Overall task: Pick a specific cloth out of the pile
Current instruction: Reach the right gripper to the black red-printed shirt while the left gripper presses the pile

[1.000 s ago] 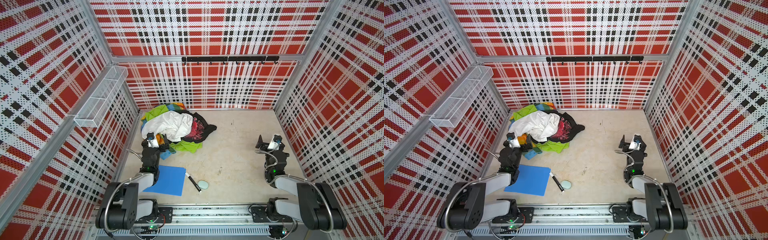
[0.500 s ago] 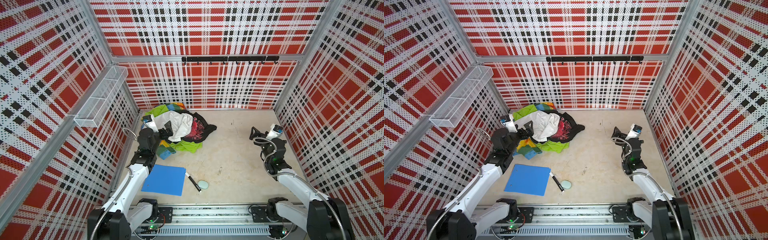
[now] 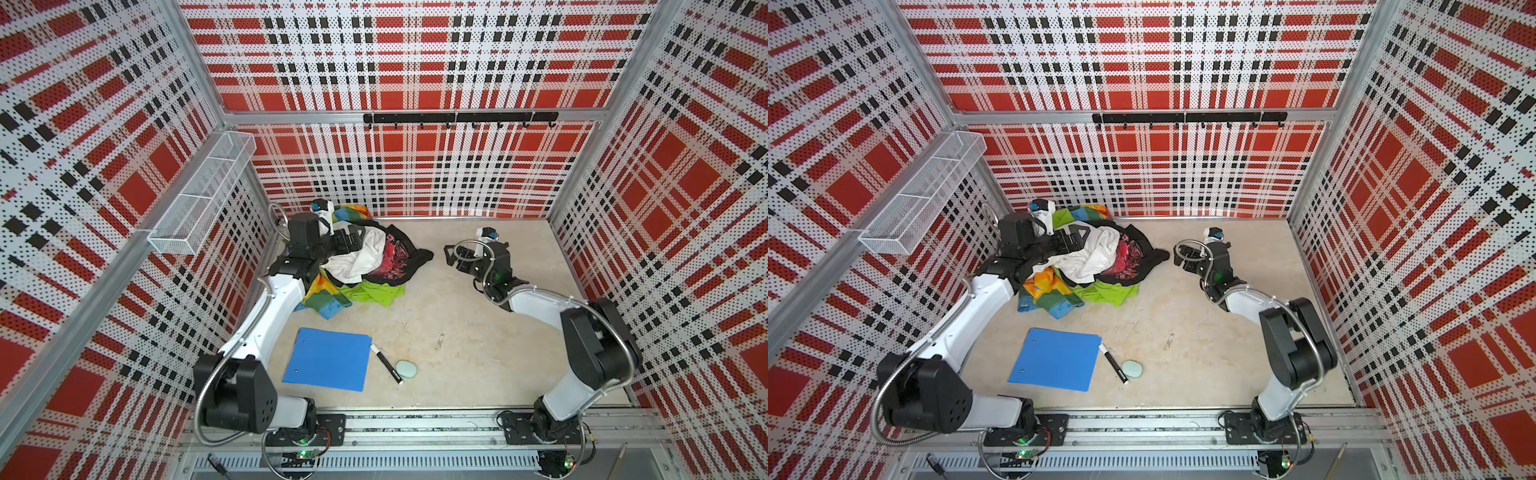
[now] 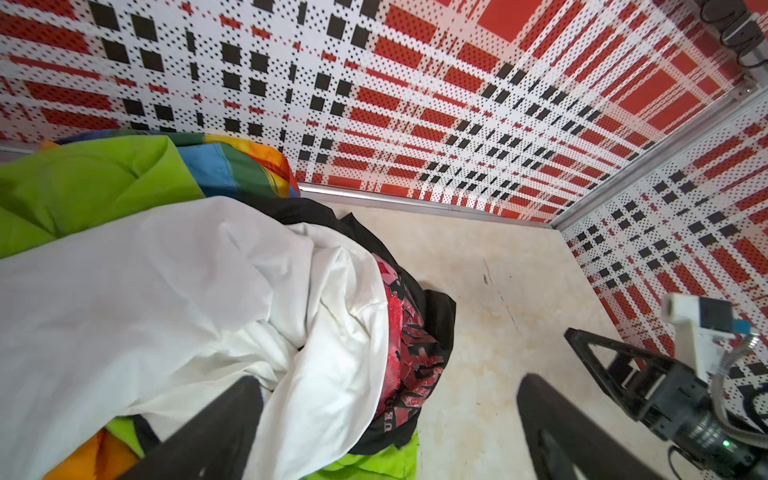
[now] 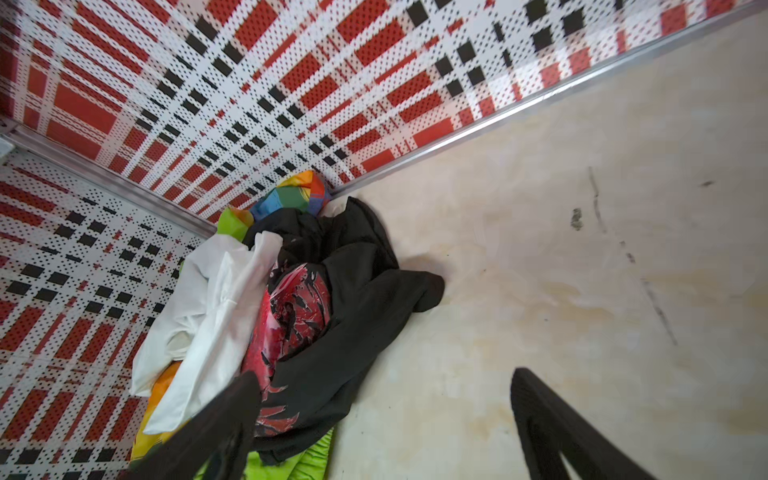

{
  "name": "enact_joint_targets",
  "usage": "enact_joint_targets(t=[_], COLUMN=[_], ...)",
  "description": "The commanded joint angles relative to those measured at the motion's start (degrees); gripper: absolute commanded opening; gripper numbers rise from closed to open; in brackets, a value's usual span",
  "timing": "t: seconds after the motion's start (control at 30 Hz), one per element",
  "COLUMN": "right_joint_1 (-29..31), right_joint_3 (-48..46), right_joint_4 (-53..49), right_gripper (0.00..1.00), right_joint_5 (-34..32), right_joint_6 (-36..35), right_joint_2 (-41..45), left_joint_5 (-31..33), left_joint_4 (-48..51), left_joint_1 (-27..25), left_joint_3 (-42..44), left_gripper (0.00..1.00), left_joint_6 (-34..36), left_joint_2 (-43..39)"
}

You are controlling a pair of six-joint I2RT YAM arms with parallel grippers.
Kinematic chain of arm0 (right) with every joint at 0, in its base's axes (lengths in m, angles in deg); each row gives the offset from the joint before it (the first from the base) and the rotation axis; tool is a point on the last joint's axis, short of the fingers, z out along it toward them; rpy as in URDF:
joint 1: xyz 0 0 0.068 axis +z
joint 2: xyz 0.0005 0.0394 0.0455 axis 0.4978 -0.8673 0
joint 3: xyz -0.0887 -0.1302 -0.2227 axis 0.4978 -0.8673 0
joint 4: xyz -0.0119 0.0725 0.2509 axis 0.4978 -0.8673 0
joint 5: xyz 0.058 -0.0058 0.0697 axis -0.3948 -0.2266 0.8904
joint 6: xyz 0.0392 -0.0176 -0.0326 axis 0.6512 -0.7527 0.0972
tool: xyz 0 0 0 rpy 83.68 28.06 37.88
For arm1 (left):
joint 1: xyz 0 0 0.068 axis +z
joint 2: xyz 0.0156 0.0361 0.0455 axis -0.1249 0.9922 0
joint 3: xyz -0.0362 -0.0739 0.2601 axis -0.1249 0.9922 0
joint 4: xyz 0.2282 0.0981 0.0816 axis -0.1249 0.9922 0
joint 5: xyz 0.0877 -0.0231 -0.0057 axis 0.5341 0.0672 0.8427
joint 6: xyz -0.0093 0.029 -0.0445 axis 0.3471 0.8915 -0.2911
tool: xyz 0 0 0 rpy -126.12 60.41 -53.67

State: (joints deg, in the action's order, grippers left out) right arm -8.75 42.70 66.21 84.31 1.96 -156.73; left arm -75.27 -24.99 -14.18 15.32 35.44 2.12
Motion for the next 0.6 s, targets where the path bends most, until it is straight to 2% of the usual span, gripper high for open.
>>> enact_joint_targets(t=[0.0, 0.2, 0.37, 0.57], right_joint_1=[1.75, 4.00, 5.57, 8.59], right_joint_3=[5.00, 13.81, 20.29, 23.21], right_joint_4=[2.89, 0.84, -1.61, -3.43], right_gripper=[1.00, 0.94, 0.91, 0.94], right_joint_5=[4.66, 4.82, 5.71, 5.36], right_joint_6=[3.67, 7.05, 8.40, 7.96], right_joint_2=[-5.15, -14.52, -20.23, -23.05], left_joint_5=[-3.88, -9.02, -7.92, -6.69], left_joint_4=[1.39, -5.59, -2.71, -2.17], left_joint_1=[1.47, 7.34, 7.48, 7.03], left_joint_3=[-0.62, 4.98, 3.85, 3.68], left_gripper=[0.99, 0.99, 0.99, 0.99], left_joint_6=[1.59, -6.33, -5.49, -5.53], left_joint_2=[2.06, 3.33, 4.81, 4.68])
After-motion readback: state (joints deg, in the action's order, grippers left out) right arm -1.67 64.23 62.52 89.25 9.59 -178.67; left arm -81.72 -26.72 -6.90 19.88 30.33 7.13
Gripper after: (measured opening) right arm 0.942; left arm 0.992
